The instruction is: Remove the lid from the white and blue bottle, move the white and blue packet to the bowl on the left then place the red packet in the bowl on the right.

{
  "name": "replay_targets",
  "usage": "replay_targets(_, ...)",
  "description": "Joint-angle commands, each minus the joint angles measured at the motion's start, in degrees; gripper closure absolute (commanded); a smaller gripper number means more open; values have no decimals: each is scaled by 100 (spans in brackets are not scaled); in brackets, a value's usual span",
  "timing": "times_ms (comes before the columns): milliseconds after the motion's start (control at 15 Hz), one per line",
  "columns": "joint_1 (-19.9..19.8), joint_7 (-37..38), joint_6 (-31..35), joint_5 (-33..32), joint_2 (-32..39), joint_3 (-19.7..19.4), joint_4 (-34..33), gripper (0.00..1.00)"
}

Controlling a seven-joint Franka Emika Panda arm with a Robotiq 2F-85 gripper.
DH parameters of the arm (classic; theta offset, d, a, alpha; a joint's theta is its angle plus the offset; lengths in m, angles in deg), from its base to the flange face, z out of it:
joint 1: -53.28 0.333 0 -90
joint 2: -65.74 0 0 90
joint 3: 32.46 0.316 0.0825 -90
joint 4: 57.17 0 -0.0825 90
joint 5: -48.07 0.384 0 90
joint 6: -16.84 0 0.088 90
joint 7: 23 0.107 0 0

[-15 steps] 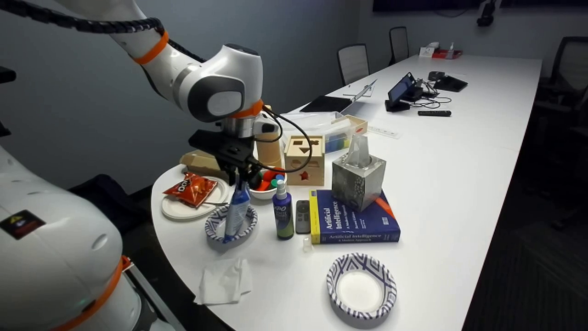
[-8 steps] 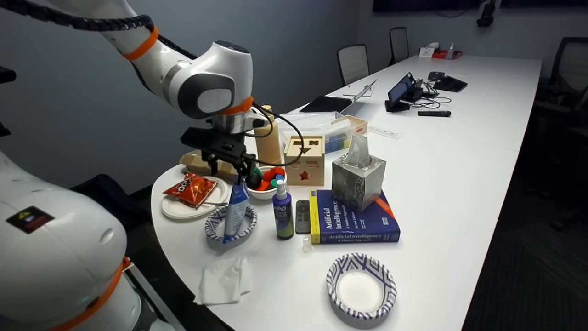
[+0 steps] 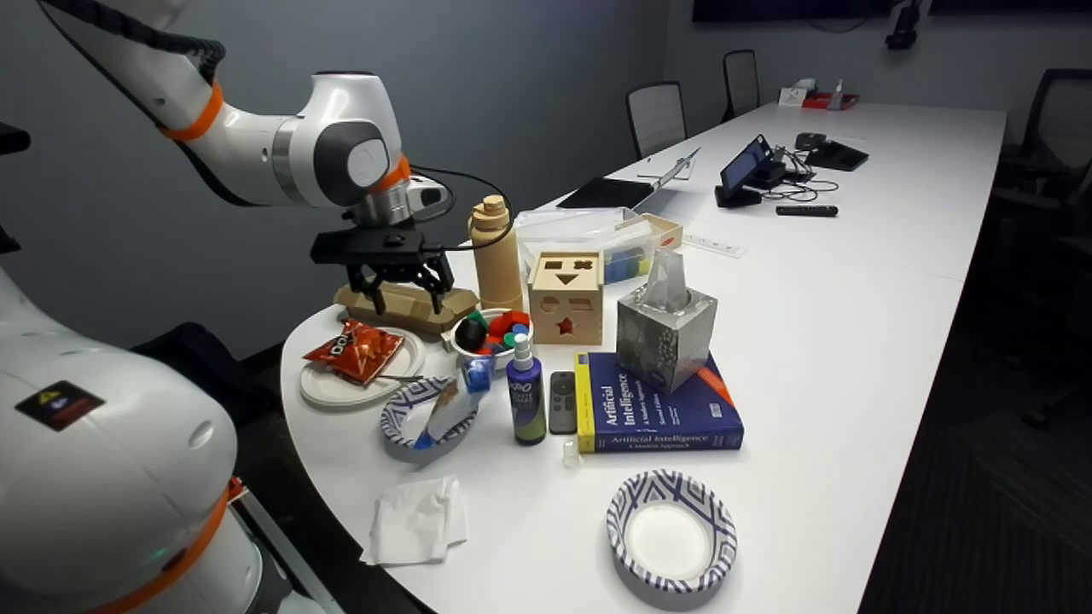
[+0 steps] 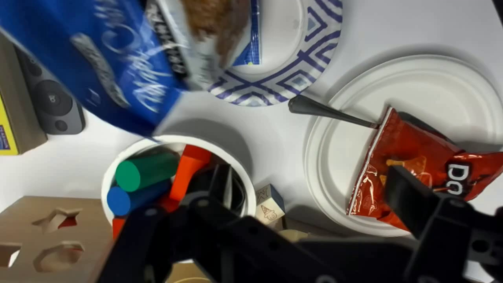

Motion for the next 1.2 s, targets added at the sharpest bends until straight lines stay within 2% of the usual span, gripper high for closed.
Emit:
replay_targets(0,42,162,-31,-488,665,209,-620,0)
replay_targets(200,197,-488,-48,-113,1273,298,-1050,0)
replay_targets(400,147,-1381,-51,465,1719,488,-1370,0)
replay_targets(467,126,-805,-9,108,1367,464,-1041,0)
replay_targets(800,93,-865,-9,146,1506,486,-1110,0)
replay_targets(1133,462,-62,-116,-255,1817,762,-1449,0)
